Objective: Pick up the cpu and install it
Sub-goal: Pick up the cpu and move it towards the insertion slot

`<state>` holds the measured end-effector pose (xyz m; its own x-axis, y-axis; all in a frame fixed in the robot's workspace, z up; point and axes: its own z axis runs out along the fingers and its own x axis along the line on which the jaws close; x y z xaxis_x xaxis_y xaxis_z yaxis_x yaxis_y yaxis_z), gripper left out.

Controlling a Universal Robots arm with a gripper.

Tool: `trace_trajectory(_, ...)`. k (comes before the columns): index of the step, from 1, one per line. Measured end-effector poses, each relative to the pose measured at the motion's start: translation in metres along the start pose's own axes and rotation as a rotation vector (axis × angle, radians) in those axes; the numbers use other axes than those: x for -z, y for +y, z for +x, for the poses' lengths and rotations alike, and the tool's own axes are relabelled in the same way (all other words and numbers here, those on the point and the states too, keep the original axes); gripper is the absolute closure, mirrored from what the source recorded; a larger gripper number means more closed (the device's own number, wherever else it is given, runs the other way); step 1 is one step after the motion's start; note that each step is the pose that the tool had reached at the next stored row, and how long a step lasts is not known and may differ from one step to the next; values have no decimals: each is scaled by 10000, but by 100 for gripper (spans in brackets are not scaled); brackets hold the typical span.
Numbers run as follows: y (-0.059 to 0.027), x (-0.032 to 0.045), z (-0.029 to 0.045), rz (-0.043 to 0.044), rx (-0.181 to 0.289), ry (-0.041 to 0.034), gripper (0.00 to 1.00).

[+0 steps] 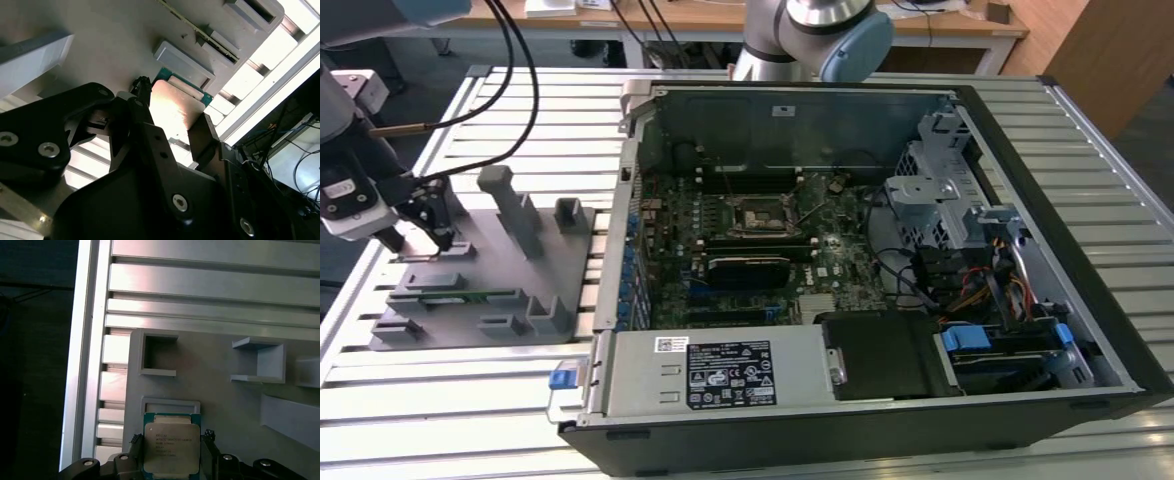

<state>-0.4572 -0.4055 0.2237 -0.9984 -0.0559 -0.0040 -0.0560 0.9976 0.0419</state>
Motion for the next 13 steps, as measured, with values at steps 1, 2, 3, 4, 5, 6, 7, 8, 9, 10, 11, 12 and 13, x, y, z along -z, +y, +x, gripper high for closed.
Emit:
trace_trajectory(1,1,9,0,1,1,2,46)
trace_trajectory(2,1,16,0,1,0,1,46)
trace_trajectory(3,2,24,0,1,0,2,46)
trace_trajectory(4,2,30,0,0,0,0,46)
trace_trajectory(5,2,36,0,0,0,1,46)
trace_trajectory(6,2,40,0,0,0,0,46)
trace_trajectory(7,3,45,0,0,0,0,46)
trace_trajectory(8,3,51,0,0,0,1,46)
trace_trajectory(9,3,56,0,0,0,1,46)
trace_trajectory(10,3,60,-1,0,1,1,46)
trace_trajectory(11,4,66,0,1,1,2,46)
trace_trajectory(12,4,72,0,1,0,2,46)
trace_trajectory(13,4,77,0,0,0,0,46)
